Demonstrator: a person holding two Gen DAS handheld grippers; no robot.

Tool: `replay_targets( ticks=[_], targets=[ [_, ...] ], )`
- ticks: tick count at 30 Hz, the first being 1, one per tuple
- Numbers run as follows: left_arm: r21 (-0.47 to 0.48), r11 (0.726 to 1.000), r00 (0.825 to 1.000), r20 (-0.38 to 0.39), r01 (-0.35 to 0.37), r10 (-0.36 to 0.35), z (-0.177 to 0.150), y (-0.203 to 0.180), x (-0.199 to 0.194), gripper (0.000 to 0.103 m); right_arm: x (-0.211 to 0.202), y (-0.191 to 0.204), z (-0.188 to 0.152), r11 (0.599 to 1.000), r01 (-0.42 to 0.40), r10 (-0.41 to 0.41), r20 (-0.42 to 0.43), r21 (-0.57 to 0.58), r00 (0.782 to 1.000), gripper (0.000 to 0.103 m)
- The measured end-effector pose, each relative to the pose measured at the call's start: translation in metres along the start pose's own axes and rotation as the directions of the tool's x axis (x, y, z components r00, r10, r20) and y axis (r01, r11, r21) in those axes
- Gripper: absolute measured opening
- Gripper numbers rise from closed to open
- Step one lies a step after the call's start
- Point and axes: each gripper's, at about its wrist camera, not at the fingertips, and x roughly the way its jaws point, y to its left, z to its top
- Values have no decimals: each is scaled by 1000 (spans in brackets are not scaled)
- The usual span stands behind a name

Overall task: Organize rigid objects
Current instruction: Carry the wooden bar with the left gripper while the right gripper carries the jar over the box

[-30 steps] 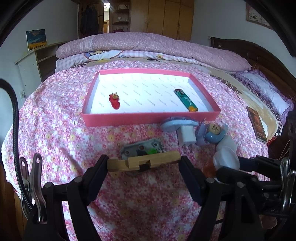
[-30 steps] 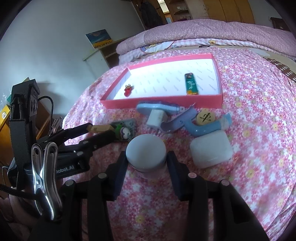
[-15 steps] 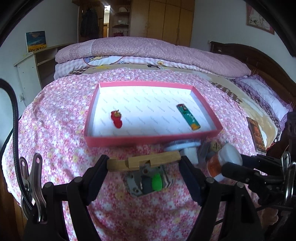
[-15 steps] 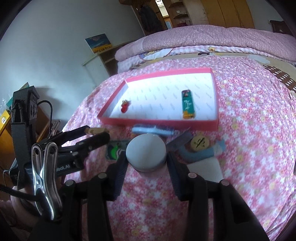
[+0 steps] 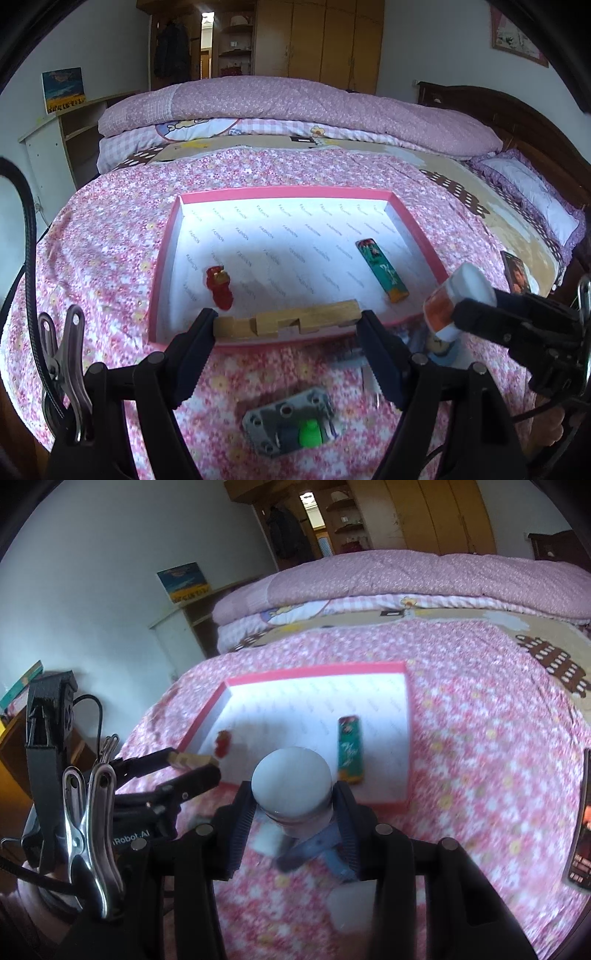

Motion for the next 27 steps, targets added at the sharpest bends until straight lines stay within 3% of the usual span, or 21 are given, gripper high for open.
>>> replay_targets(
  ticks=[27],
  targets=[
    [30,999,996,-71,-43,45,4,5,68,81,69,-30,46,997,68,-64,-81,44,995,44]
  ],
)
